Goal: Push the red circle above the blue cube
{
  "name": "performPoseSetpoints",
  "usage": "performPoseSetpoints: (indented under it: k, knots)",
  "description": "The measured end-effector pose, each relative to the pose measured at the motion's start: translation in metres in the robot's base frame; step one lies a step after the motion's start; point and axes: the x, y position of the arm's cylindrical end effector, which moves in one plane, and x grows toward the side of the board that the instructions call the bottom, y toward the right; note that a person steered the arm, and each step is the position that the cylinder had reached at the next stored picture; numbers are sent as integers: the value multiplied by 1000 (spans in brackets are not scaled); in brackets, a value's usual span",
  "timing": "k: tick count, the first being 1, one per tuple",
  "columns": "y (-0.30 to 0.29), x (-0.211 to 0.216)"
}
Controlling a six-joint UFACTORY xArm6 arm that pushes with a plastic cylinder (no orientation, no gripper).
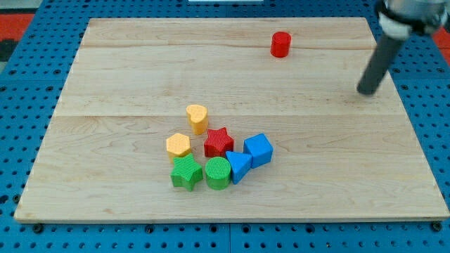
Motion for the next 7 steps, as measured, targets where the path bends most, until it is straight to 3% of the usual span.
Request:
performPoseSetpoints:
  k: [1,2,3,4,5,6,7]
  knots:
    - [-63,-38]
    - [-11,-85]
    - [-88,-105]
    - [-129,-121]
    - [-164,-40]
    - [-156,52]
    - [-132,68]
